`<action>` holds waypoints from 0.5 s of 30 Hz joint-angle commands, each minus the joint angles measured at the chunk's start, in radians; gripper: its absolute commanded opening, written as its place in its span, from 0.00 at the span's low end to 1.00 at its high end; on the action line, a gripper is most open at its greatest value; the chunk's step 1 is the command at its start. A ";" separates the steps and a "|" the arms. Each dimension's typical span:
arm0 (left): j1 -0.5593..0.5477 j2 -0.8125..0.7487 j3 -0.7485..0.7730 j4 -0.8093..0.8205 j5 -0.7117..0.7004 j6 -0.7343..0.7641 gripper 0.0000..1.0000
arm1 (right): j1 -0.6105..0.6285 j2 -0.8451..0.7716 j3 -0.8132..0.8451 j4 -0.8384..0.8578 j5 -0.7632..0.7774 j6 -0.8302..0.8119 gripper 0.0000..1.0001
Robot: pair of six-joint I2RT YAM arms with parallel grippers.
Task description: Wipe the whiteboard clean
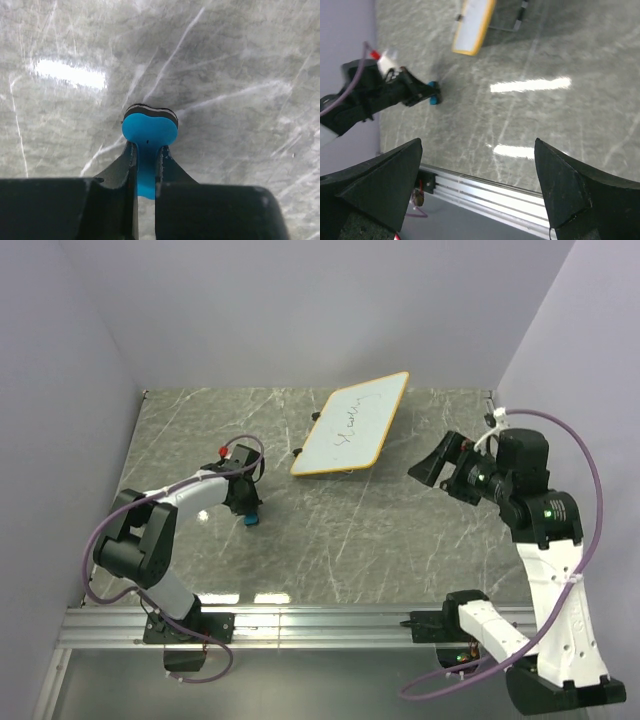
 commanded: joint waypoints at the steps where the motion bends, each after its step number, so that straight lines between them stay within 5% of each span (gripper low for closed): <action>1: -0.002 -0.055 0.065 -0.056 0.021 -0.009 0.00 | 0.059 0.073 0.124 0.077 -0.069 -0.040 1.00; 11: 0.082 -0.156 0.329 -0.228 0.064 0.025 0.00 | 0.362 0.553 0.572 0.134 -0.018 0.027 0.92; 15: 0.156 -0.241 0.321 -0.259 0.108 0.037 0.00 | 0.415 0.893 0.904 0.091 -0.038 0.041 0.78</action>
